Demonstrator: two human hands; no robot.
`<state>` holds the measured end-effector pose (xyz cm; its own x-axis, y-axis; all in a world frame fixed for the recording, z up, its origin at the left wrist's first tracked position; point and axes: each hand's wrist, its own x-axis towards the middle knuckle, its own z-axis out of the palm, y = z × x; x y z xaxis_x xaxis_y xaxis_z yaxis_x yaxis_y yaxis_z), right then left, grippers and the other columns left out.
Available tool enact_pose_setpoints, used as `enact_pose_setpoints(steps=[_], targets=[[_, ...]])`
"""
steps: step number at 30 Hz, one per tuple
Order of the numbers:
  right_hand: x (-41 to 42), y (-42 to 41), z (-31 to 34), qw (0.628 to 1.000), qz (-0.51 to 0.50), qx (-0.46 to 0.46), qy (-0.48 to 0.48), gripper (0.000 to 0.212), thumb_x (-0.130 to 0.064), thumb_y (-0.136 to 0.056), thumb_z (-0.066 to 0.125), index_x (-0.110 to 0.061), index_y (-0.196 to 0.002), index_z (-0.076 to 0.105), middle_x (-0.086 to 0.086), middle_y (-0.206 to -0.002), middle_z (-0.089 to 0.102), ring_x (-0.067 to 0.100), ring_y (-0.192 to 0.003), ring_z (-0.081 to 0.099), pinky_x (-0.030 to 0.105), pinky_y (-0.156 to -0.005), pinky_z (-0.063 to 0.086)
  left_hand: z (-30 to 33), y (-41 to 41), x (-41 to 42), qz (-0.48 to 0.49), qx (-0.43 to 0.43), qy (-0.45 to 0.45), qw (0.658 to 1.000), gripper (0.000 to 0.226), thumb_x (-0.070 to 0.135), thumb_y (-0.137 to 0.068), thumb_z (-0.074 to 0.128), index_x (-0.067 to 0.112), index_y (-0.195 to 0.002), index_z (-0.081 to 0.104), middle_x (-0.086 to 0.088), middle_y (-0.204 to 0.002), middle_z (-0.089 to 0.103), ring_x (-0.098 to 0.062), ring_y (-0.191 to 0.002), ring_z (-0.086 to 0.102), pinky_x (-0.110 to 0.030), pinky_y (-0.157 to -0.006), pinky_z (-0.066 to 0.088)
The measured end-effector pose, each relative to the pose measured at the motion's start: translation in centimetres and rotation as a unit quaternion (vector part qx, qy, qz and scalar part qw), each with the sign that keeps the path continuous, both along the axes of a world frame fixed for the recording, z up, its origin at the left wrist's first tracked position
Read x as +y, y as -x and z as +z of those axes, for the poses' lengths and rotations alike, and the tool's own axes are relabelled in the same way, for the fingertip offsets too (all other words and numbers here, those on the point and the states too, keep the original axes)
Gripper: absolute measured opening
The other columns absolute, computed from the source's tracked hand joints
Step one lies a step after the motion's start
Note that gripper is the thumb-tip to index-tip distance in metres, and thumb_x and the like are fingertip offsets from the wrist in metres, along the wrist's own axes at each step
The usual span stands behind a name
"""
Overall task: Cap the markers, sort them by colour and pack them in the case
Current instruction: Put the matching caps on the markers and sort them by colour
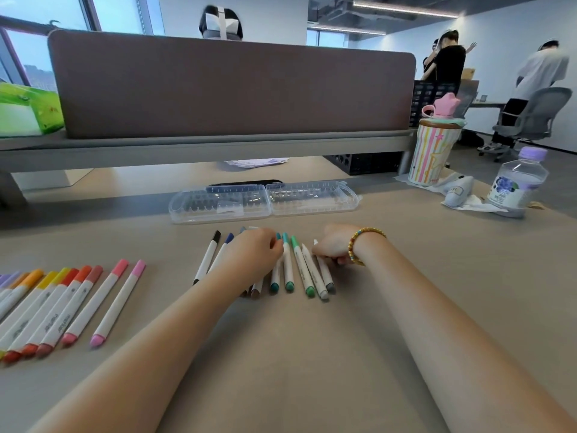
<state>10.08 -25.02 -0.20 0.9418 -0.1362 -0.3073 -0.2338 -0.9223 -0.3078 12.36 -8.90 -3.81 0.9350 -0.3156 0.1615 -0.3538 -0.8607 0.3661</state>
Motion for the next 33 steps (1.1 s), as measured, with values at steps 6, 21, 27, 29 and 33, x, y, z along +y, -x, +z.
enact_pose_setpoints(steps=[6,21,27,29,33], targets=[[0.2,-0.1,0.2,0.998,0.016,-0.005,0.062,0.031,-0.030,-0.092,0.050,-0.013,-0.066,0.048,0.003,-0.067,0.049,0.015,-0.058,0.045,0.025,-0.051,0.036,-0.2,-0.3,0.2,-0.010,0.012,0.078,0.997,0.034,0.032,-0.094,0.037,0.014,-0.068,0.049,-0.008,-0.068,0.058,-0.018,-0.059,0.044,-0.039,-0.079,0.042],[6.0,-4.4,0.6,0.872,-0.069,-0.136,-0.465,0.027,-0.028,-0.099,0.044,-0.008,-0.084,0.055,0.002,-0.067,0.048,0.010,-0.053,0.039,0.017,-0.042,0.033,2.8,-1.3,3.5,-0.031,0.198,0.279,0.939,0.024,0.026,-0.100,0.038,0.016,-0.097,0.059,0.006,-0.073,0.064,-0.004,-0.062,0.055,-0.017,-0.057,0.043],[6.9,-6.0,-0.6,0.929,-0.037,-0.215,-0.299,0.026,-0.024,-0.099,0.043,-0.006,-0.110,0.058,0.000,-0.077,0.050,0.011,-0.067,0.046,0.020,-0.059,0.037,2.4,-3.1,5.8,0.064,0.162,0.331,0.927,0.021,0.019,-0.100,0.038,0.008,-0.102,0.055,0.000,-0.067,0.055,-0.009,-0.053,0.046,-0.017,-0.049,0.040],[7.0,-6.8,-1.4,0.945,-0.007,-0.231,-0.230,0.019,-0.019,-0.097,0.046,-0.009,-0.108,0.058,0.003,-0.092,0.058,0.014,-0.083,0.052,0.023,-0.070,0.040,2.0,-3.7,6.2,0.103,0.149,0.352,0.918,0.022,0.021,-0.101,0.036,0.008,-0.103,0.054,0.000,-0.066,0.051,-0.010,-0.054,0.043,-0.021,-0.051,0.039],[7.7,-8.0,-2.4,0.972,0.065,-0.216,-0.070,0.017,-0.022,-0.093,0.053,-0.016,-0.107,0.060,0.007,-0.113,0.056,0.021,-0.107,0.050,0.032,-0.087,0.045,1.2,-4.3,6.5,0.134,0.148,0.365,0.909,0.023,0.024,-0.101,0.034,0.010,-0.104,0.052,0.000,-0.067,0.046,-0.011,-0.055,0.040,-0.022,-0.051,0.036]])
